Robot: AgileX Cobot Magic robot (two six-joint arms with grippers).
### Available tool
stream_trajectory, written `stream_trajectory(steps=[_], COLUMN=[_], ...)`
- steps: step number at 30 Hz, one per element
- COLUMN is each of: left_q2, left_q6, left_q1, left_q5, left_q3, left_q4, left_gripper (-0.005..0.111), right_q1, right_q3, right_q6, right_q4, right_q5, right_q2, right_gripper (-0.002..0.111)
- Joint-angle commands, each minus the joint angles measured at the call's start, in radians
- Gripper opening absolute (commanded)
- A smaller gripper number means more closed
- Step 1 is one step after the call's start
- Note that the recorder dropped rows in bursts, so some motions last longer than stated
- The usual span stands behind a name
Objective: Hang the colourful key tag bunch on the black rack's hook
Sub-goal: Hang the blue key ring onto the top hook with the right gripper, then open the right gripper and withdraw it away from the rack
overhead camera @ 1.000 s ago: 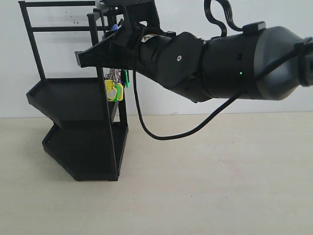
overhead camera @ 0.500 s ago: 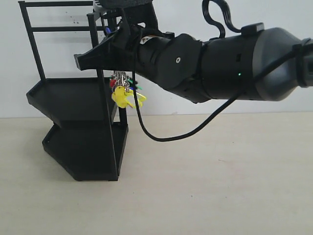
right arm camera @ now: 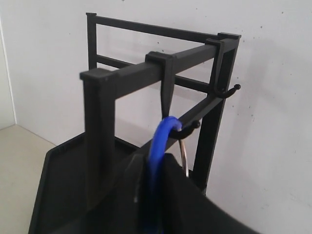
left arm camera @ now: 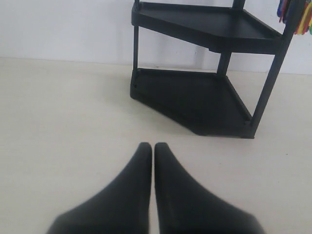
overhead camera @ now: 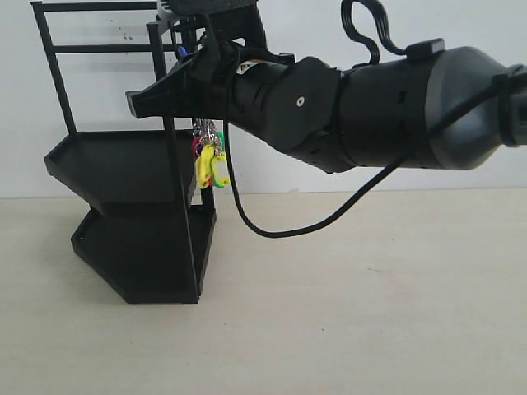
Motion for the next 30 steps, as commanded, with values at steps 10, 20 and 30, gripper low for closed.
stream_trajectory(steps=[10,20,30], left_q2=[-0.002,-0.002,-0.002], left_q6=[0.003,0.003,0.003], left_q1=[-0.001,-0.001,-0.001], left_q5=[-0.008,-0.008,-0.008], left_q3=[-0.001,-0.001,-0.001], left_q4=[0.005,0.005,0.005], left_gripper=[0.004,0.004,0.004], right_q1=[0.002,0.002,0.002], right_q3=[-0.007,0.071,0.298], right_q6=[-0.003,-0.003,0.006], right_q4=[-0.009,-0.006,0.076], right_q5=[0.041,0.084,0.220], right_q2=[-0.037,-0.169,-0.358], right_gripper=[0.050,0.050,0.050])
